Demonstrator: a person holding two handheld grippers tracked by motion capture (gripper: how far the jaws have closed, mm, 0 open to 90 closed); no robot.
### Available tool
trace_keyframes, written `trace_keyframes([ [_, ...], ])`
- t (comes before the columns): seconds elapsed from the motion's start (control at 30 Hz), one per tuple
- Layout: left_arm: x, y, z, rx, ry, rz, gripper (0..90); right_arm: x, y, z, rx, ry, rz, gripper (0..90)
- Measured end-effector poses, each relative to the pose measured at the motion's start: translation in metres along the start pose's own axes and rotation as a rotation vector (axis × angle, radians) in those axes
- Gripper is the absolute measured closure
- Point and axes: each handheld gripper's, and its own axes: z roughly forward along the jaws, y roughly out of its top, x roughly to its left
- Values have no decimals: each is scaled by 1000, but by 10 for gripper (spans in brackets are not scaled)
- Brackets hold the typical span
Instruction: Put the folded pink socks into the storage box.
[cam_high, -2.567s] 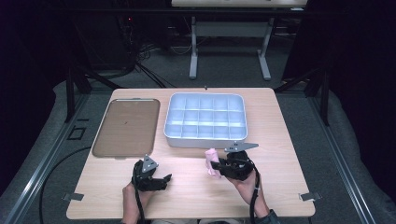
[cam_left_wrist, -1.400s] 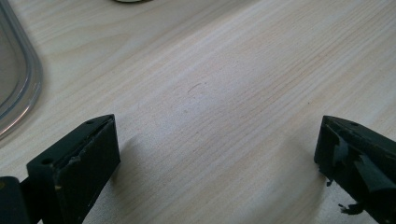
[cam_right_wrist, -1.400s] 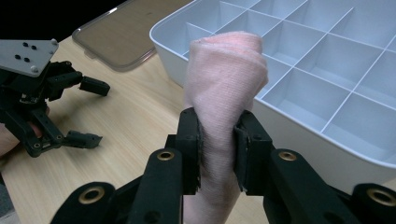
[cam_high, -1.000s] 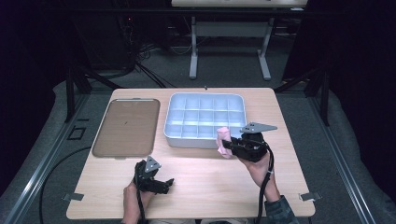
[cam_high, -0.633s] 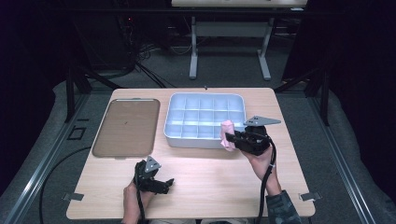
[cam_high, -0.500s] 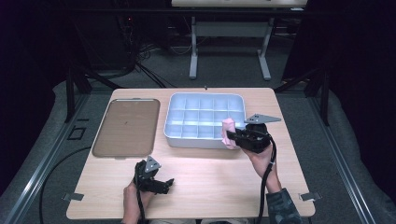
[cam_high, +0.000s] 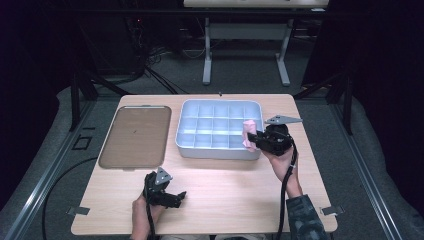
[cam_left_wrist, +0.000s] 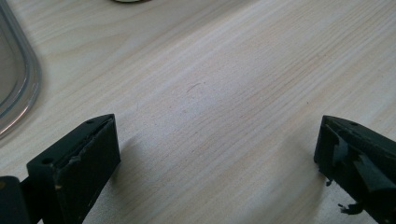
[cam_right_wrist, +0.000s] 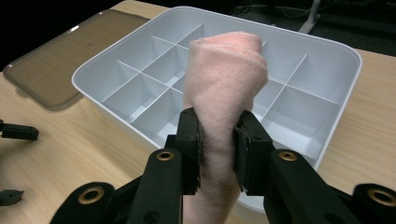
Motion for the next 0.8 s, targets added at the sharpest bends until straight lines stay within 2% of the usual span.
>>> trace_keyframes([
  [0.2, 0, 0, 0, 0, 0, -1, 0, -9, 2, 6, 15, -13, 11, 736],
  [0.8, 0, 0, 0, 0, 0, -1, 0, -22, 5, 25, 56, -58, 24, 734],
])
